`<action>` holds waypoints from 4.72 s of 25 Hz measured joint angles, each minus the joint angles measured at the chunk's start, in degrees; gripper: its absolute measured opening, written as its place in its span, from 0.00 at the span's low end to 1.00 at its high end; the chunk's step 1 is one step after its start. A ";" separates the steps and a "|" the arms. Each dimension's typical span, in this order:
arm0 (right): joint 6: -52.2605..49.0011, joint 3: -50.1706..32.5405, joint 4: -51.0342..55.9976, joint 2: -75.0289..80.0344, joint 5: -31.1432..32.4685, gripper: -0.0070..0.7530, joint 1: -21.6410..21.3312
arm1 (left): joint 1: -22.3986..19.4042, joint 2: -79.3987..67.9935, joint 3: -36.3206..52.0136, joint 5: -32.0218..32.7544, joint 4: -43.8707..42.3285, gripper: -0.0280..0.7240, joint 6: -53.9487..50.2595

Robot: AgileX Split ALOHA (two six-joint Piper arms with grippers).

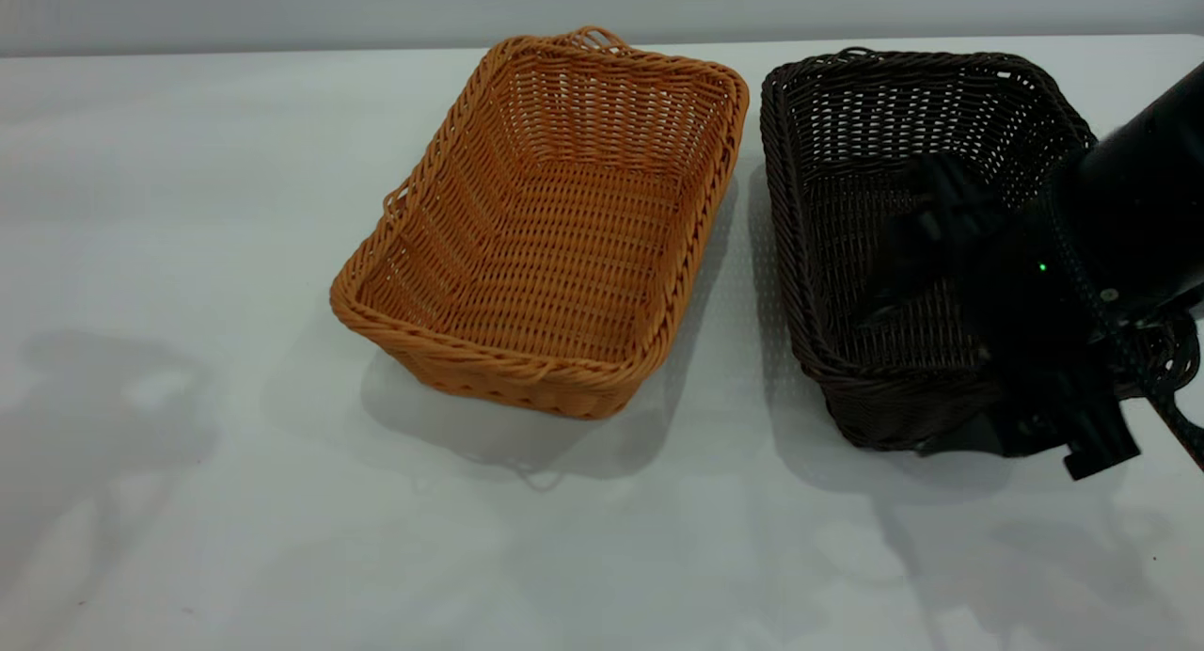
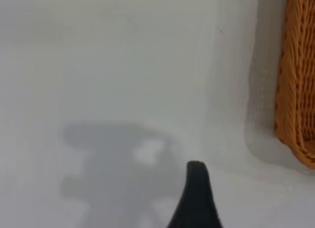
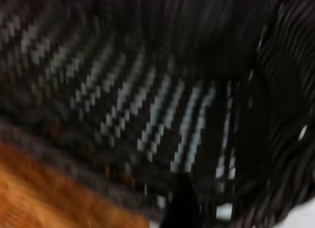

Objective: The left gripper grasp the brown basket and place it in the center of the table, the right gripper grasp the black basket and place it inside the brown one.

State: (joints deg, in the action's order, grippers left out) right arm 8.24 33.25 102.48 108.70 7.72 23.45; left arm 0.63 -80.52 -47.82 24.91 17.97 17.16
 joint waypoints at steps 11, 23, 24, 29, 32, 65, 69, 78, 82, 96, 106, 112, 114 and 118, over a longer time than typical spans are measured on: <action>-5.00 0.05 0.47 4.55 -8.25 0.71 0.00 | 7.51 -17.78 -13.88 1.27 1.62 0.75 3.11; -5.44 0.16 0.58 5.23 -8.50 0.71 0.00 | 17.30 -46.77 -35.47 0.04 1.79 0.75 2.16; -5.52 0.16 0.58 5.29 -8.50 0.71 0.00 | 17.45 -48.34 -37.21 0.04 1.79 0.75 1.90; -5.57 0.16 0.58 5.29 -8.65 0.69 0.00 | 18.50 -54.10 -42.38 -0.81 1.79 0.75 1.73; -5.57 0.16 0.58 5.29 -9.62 0.67 0.00 | 19.17 -56.90 -43.17 -2.91 1.79 0.75 1.72; -7.48 1.88 -1.96 4.14 -21.06 0.12 -1.57 | 19.33 -60.40 -43.66 -4.47 0.25 0.15 -1.56; 0.65 3.56 -14.80 -0.96 -18.96 0.12 -8.40 | 18.93 -58.63 -43.69 -3.04 -11.12 0.15 0.06; 13.99 16.57 -35.95 -3.90 10.81 0.11 -28.20 | 20.75 -58.13 -43.98 -8.21 -22.55 0.15 14.70; 14.10 23.13 -44.24 -3.90 20.84 0.11 -33.04 | 22.97 -58.42 -44.16 -11.81 -22.99 0.15 28.16; 13.05 31.51 -52.63 -3.85 32.08 0.11 -35.29 | 31.17 -61.45 -44.82 -21.64 -25.19 0.15 45.59; 13.20 31.80 -53.80 -3.85 32.66 0.11 -35.44 | 31.58 -62.41 -44.72 -22.03 -27.82 0.43 37.11; 13.13 36.26 -54.24 -3.85 33.96 0.11 -38.26 | 31.97 -62.69 -44.08 -22.15 -27.59 0.74 31.89; 12.96 37.87 -54.24 -3.85 34.39 0.11 -39.27 | 32.04 -61.64 -43.94 -21.90 -27.57 0.78 31.40; 12.90 38.73 -54.24 -3.85 34.75 0.11 -39.89 | 32.09 -56.97 -43.87 -19.71 -27.52 0.80 31.28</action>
State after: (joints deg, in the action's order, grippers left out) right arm 21.14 71.98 48.25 104.86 42.47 -16.44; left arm 32.72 -137.49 -91.69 5.20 -9.55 48.45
